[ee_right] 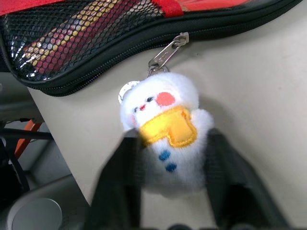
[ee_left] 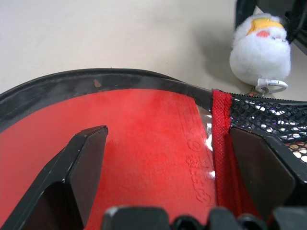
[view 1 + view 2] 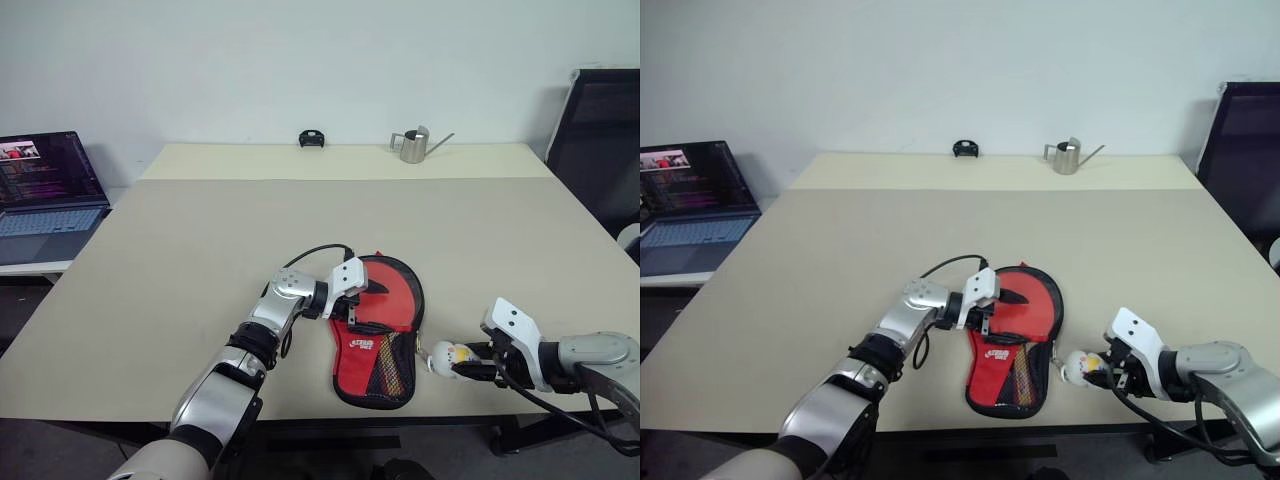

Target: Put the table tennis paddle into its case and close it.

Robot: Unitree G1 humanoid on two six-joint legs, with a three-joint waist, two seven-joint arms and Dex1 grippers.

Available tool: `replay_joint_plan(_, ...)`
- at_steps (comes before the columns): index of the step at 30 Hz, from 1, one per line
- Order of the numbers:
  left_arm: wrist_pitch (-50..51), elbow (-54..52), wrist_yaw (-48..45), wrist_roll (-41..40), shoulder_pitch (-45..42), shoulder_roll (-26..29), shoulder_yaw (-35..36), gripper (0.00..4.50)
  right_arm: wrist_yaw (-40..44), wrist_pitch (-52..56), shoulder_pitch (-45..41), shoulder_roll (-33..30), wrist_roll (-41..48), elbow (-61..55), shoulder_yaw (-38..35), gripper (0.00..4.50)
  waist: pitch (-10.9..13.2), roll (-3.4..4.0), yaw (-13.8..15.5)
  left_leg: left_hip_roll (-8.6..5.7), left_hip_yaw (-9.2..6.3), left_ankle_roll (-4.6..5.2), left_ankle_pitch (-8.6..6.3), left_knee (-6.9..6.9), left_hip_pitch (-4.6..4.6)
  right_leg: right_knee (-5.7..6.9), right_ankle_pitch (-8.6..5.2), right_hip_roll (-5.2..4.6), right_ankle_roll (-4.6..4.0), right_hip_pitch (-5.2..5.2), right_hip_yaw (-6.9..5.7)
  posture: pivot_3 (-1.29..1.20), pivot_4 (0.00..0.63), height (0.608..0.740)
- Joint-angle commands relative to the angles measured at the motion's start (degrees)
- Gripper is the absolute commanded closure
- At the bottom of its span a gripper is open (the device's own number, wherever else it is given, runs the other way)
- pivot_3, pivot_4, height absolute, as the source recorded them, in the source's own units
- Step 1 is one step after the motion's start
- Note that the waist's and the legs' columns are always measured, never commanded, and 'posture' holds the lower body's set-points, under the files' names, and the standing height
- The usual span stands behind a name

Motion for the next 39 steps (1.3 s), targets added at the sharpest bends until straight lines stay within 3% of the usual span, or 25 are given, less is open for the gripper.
replay_joint_plan(1,-1.15,-0.30,0.09,0.82,0.57,-0.19,-0.23,0.07,-0.17,-0.43,-0.01,-0.17,0.61,-1.98,-1.72,3.89,0.00,0.00,0.00,0.00,0.01,0.00,0.00,0.00,0.00,0.00,0.00,0.00,0.00,0.00,0.01,0.00,0.150,0.740)
replay_joint_plan(4,-1.44,0.18,0.22,1.04,0.53,-0.48,-0.34,0.07,-0.65,-0.13,0.11,0.18,0.94,-2.56,-1.98,4.30,0.00,0.00,0.02,0.00,0.00,0.00,0.00,0.02,0.00,0.00,0.00,0.00,0.00,0.01,0.00,0.00,0.150,0.740)
replay_joint_plan(22,-3.56,3.74,2.37,3.38,1.09,-3.83,-2.03,0.07,8.62,0.69,7.73,-10.73,4.91,-6.77,-13.49,4.31,-0.12,0.02,0.43,-0.02,0.01,0.00,0.00,0.06,0.10,-0.02,0.01,-0.03,0.02,0.20,-0.04,0.00,0.150,0.740)
replay_joint_plan(30,-4.75,6.41,2.87,4.41,0.18,-4.80,-2.01,0.07,11.99,0.20,13.74,-13.62,6.02,-13.04,-14.26,4.31,-0.13,0.01,0.72,-0.02,-0.03,-0.01,-0.01,0.07,0.36,-0.20,-0.16,-0.07,0.31,0.83,-0.26,0.00,0.150,0.740)
replay_joint_plan(39,-5.60,8.69,3.15,5.51,-0.24,-5.24,-2.39,0.07,10.79,-1.06,12.44,-12.88,4.89,-14.51,-9.63,4.31,-0.14,-0.01,0.93,-0.02,-0.05,-0.02,-0.01,0.08,0.40,-0.21,-0.17,-0.12,0.34,0.91,-0.34,0.00,0.150,0.740)
